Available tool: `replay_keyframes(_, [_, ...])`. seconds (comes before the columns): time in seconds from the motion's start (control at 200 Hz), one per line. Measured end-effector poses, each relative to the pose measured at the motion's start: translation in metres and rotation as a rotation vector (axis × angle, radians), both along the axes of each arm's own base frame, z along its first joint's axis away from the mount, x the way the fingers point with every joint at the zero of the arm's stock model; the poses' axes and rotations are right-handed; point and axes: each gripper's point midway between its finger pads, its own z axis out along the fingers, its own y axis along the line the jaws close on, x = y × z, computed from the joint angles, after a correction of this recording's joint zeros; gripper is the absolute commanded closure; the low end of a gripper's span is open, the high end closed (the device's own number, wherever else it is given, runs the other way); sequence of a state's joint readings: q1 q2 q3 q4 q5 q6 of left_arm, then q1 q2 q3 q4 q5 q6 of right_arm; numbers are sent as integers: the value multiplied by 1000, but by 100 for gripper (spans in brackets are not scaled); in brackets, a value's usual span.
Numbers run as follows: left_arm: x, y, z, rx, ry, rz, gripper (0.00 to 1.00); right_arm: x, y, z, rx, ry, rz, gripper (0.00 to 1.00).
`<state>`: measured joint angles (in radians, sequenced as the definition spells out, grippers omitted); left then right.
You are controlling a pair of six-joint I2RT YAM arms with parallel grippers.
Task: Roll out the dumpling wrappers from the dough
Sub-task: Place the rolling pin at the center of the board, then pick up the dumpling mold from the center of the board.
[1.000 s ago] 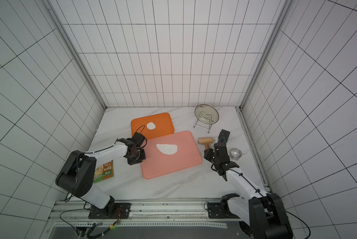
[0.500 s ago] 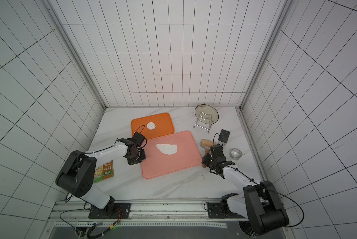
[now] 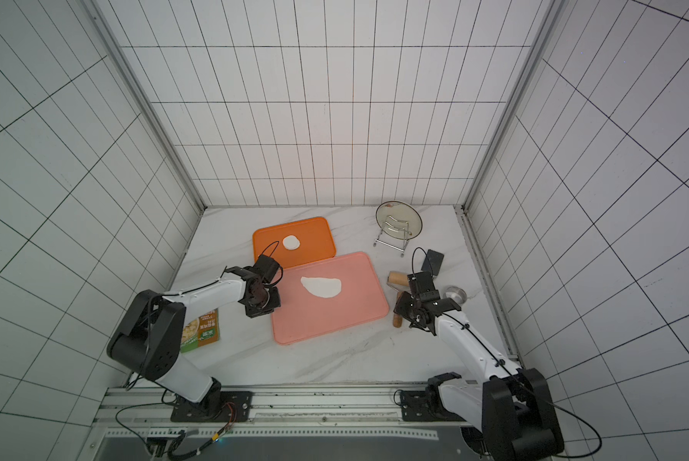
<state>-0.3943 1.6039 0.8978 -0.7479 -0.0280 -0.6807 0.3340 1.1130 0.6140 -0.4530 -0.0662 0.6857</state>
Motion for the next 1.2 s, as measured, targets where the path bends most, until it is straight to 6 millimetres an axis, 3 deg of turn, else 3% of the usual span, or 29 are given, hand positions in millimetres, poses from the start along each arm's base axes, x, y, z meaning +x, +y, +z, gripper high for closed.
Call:
replay_keyframes(0.085, [0, 3, -1, 8, 0, 6, 94, 9, -10, 20, -11, -22, -28, 51])
replay_keyframes(0.195, [0, 5, -1, 18, -1, 17, 78, 16, -27, 40, -39, -33, -76, 49])
replay_keyframes(0.355, [-4, 13, 0, 45, 0, 34, 63, 23, -74, 58, -75, -28, -222, 49])
replay_keyframes(0.525, [-6, 16, 5, 49, -14, 38, 58, 19, -133, 63, -88, 13, -418, 49])
replay_keyframes(0.655, [-8, 15, 11, 43, -29, 33, 56, 10, -166, 52, -77, 70, -539, 49])
replay_keyframes(0.88, [-10, 9, 13, 30, -29, 13, 56, 8, -182, 28, -39, 164, -617, 51])
replay_keyframes(1.205, [-15, 9, 15, 41, 12, -26, 56, 34, -187, 20, 14, 126, -666, 54])
